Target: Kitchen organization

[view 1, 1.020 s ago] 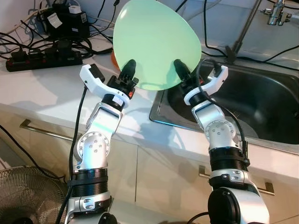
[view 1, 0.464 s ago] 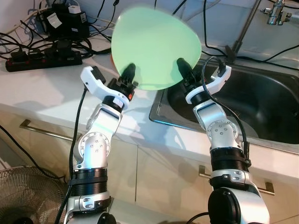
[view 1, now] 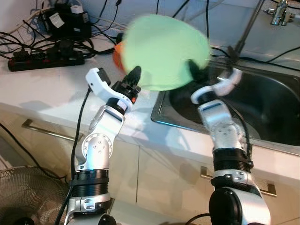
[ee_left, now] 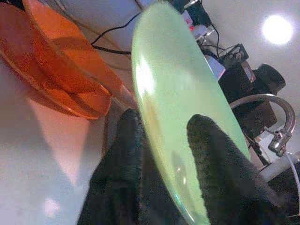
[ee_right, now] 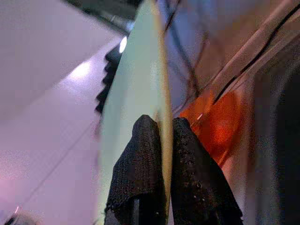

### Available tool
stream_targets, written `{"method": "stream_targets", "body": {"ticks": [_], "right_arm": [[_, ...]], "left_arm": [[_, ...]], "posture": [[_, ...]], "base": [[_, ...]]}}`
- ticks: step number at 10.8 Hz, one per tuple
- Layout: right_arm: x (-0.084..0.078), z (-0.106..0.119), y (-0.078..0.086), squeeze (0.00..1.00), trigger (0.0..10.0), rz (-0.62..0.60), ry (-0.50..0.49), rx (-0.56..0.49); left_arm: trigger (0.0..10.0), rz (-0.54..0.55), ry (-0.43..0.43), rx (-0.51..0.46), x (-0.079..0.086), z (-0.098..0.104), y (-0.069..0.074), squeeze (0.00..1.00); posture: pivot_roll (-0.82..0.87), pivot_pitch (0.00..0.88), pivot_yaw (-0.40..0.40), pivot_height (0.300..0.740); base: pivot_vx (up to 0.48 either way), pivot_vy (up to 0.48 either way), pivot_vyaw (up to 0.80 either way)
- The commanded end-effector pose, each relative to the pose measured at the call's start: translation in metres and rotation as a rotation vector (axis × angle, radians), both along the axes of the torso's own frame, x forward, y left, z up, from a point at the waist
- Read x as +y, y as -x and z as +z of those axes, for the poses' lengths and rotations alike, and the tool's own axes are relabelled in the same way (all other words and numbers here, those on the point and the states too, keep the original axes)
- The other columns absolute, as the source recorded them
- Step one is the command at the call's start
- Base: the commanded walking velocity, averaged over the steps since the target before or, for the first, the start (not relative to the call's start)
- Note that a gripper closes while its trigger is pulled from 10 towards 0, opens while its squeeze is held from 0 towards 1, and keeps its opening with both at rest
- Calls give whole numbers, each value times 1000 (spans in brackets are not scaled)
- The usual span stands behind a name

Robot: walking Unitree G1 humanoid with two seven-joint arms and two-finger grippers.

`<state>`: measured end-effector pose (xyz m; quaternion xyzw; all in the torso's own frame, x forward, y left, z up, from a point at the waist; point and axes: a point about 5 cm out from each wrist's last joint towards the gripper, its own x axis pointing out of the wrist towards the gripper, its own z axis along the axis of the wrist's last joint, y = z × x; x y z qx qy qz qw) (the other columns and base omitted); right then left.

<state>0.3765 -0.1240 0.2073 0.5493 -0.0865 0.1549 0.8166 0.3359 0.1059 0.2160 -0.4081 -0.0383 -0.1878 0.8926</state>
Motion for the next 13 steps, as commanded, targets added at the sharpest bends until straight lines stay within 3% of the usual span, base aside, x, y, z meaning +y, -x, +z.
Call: {"method": "stream_targets", "body": {"ticks": [1, 2, 3, 5, 6, 7, 8, 9, 11, 13], "right_arm": [[-7, 12, -3, 0, 0, -53, -53, -22], [-15, 13, -5, 0, 0, -98, -74, -20], [-30, 17, -7, 0, 0, -169, -100, -23], [-69, 24, -10, 0, 0, -346, -153, -38], [-78, 25, -9, 0, 0, -387, -144, -47], [-92, 21, -9, 0, 0, -471, -42, -17], [-97, 19, -9, 0, 10000, -503, 42, 2], [-99, 14, -10, 0, 10000, -540, 185, 34], [-96, -7, -14, 0, 10000, -572, 567, 120], [-82, -29, -14, 0, 10000, -510, 725, 166]], "left_arm": [[10000, -27, -38, -31, -6, 5, 3, 1000], [10000, -34, -79, -31, -8, 3, 3, 1000], [10000, -45, -122, -32, -11, 1, 5, 0], [10000, -50, -149, -34, -13, -2, 7, 0], [10000, -43, -160, -30, -11, -3, 8, 0], [10000, -46, -243, -30, -10, -6, 9, 0], [10000, -47, -280, -29, -10, -8, 10, 0], [10000, -43, -314, -27, -8, -10, 12, 0], [10000, -44, -389, -20, -4, -15, 17, 0], [10000, -41, -403, -9, -4, -18, 20, 0]], "posture": [[246, 38, -32, 740], [248, 37, -32, 740], [249, 36, -32, 740], [248, 35, -33, 740], [249, 34, -32, 740], [253, 36, -32, 740], [253, 36, -32, 740], [254, 38, -33, 740], [261, 39, -39, 740], [267, 40, -45, 740]], "base": [[0, 0, 0], [0, 0, 0], [0, 0, 0], [0, 0, 0], [0, 0, 0], [0, 0, 0], [0, 0, 0], [0, 0, 0], [0, 0, 0], [0, 0, 0]]}}
